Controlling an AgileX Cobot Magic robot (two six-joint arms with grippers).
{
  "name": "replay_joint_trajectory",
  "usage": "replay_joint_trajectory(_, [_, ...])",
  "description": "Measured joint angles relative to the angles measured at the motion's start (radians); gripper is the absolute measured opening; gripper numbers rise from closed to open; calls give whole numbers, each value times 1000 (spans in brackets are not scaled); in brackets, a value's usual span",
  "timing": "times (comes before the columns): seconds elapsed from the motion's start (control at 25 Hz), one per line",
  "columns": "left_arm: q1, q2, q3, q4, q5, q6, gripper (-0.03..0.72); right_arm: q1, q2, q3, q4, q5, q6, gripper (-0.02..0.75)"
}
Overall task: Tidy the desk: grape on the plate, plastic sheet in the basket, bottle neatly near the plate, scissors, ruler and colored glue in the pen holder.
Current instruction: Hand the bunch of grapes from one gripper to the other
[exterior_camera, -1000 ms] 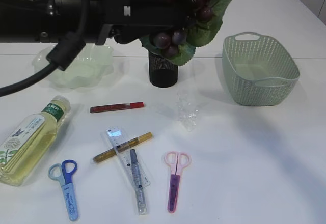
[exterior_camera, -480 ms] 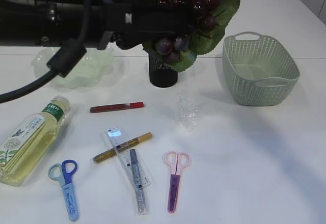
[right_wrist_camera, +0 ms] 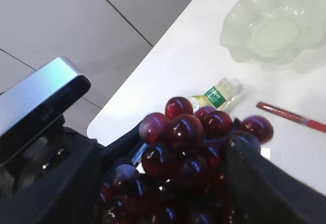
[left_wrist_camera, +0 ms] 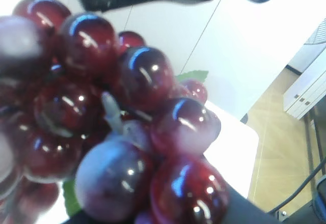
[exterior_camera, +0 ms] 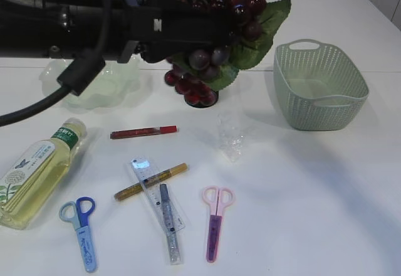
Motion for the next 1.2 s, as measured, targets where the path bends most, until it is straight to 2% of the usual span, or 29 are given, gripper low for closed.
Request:
replay_joint_trajectory(0.2, [0, 0, 0, 64, -32, -52, 108, -5, 2, 0, -16, -47, 3, 585])
replay_joint_trajectory(0.4, [0, 0, 0, 123, -74, -102, 107, -69, 3, -3, -41, -58, 2, 585])
replay_joint_trajectory(0.6, [0, 0, 0, 266, -141, -225, 107, -122, 3, -3, -116, -58, 2, 585])
replay_joint_trajectory(0.72, [0, 0, 0, 433, -160, -368, 107, -122, 5, -3, -160, -37, 2, 585])
replay_joint_trajectory(0.88, [13, 12, 0, 717, -151, -592, 107, -122, 22, -3, -186, -14, 11, 585])
replay_joint_trajectory(1.04, [69, 18, -11, 987, -75, -821, 106, -122, 46, -3, -230, 34, 40, 585])
replay_joint_trajectory(1.2, [129, 20, -64, 1183, 44, -986, 106, -122, 57, -3, -296, 62, 66, 585])
